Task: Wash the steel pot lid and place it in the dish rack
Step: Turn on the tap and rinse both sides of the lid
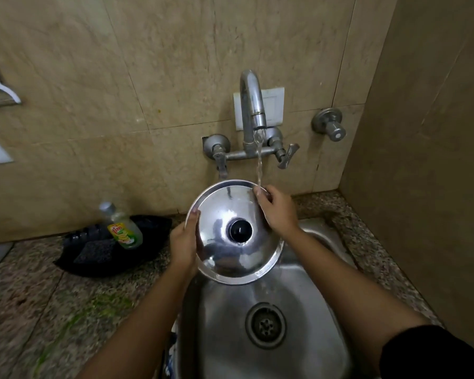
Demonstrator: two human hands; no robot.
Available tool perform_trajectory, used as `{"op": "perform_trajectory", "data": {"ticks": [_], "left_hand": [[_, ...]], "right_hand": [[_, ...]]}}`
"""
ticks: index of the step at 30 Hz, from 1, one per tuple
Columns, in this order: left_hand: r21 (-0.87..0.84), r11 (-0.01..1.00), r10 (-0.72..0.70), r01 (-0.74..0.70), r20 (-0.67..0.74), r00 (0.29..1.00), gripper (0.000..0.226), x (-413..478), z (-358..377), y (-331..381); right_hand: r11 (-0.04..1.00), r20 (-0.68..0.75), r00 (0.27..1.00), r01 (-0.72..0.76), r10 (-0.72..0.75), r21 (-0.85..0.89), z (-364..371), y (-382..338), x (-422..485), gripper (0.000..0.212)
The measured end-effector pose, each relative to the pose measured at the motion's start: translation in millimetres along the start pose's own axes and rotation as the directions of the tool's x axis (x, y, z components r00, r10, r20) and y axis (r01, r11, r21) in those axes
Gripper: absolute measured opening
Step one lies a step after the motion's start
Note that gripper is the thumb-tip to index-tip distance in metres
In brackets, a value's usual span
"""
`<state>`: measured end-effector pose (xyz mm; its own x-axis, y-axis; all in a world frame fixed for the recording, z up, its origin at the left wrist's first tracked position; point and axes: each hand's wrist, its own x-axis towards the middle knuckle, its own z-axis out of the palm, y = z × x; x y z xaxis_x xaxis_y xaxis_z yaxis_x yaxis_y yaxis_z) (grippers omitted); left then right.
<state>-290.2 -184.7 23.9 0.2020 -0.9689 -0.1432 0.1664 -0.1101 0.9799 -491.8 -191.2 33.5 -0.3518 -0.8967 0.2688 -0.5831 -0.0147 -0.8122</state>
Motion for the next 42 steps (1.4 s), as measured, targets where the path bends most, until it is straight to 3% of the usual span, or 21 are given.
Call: {"op": "perform_trajectory", "data": {"ticks": [5, 7, 12, 16, 21, 26, 29, 32, 34, 36, 38, 40, 42], "left_hand": [[-0.032, 0.999, -0.034, 0.032, -0.049, 0.998, 0.03, 4.2, 8.1, -1.9], [-0.04, 0.999, -0.036, 0.034, -0.046, 0.998, 0.029, 6.8, 15.5, -4.9], [-0.006, 0.998, -0.065, 0.065, 0.028, 0.998, 0.035, 6.6, 36.4, -10.5], [0.022, 0.987, -0.16, 0.158, 0.161, 0.974, 0.035, 9.4, 56.4, 1.4], [0.082, 0.991, -0.127, 0.11, 0.242, 0.962, 0.025, 14.1, 58.3, 2.6], [-0.021, 0.986, -0.156, 0.166, 0.242, 0.958, 0.017, 13.3, 36.3, -8.4], [-0.1, 0.972, -0.189, 0.214, 0.211, 0.959, 0.033, 15.1, 23.8, -10.8], [-0.136, 0.958, -0.231, 0.251, 0.148, 0.962, 0.038, 10.3, 18.0, -14.3], [-0.119, 0.964, -0.228, 0.239, 0.1, 0.968, 0.031, 2.8, 16.5, -19.7], [-0.099, 0.976, -0.187, 0.195, 0.079, 0.979, 0.026, -2.1, 13.1, -29.0], [-0.076, 0.982, -0.166, 0.171, 0.068, 0.984, 0.025, -5.8, 5.7, -37.3], [-0.047, 0.985, -0.164, 0.165, 0.042, 0.986, 0.022, -8.7, -4.4, -42.2], [-0.052, 0.983, -0.175, 0.177, 0.034, 0.984, 0.022, -10.5, -12.4, -45.7]], "right_hand": [[0.942, 0.084, 0.972, -0.234, 0.221, 0.238, 10.3, 11.3, 4.7, 0.023], [0.885, 0.055, 0.957, -0.285, 0.285, 0.368, 3.1, 13.0, 9.3, 0.016], [0.717, 0.017, 0.914, -0.33, 0.406, 0.614, -21.1, 25.2, 15.9, 0.029], [0.644, -0.056, 0.876, -0.307, 0.479, 0.7, -35.0, 39.1, 19.4, 0.015], [0.566, -0.106, 0.827, -0.278, 0.552, 0.776, -37.4, 52.9, 21.0, 0.012], [0.551, -0.082, 0.85, -0.26, 0.52, 0.793, -23.7, 36.0, 17.0, 0.025], [0.57, -0.044, 0.874, -0.277, 0.484, 0.774, -17.2, 29.0, 12.1, 0.025], [0.641, -0.033, 0.898, -0.286, 0.438, 0.712, -13.7, 29.2, 0.8, 0.025], [0.762, -0.058, 0.923, -0.277, 0.38, 0.586, -14.5, 35.7, -15.7, 0.017], [0.905, -0.057, 0.97, -0.197, 0.235, 0.376, -20.2, 46.4, -39.1, 0.015], [0.991, -0.031, 1.0, 0.008, -0.004, 0.131, -30.5, 61.7, -59.6, 0.037], [0.948, 0.076, 0.967, 0.254, -0.243, -0.192, -39.6, 81.1, -71.0, 0.071], [0.766, 0.248, 0.879, 0.476, -0.407, -0.431, -42.8, 97.1, -77.8, 0.101]]}}
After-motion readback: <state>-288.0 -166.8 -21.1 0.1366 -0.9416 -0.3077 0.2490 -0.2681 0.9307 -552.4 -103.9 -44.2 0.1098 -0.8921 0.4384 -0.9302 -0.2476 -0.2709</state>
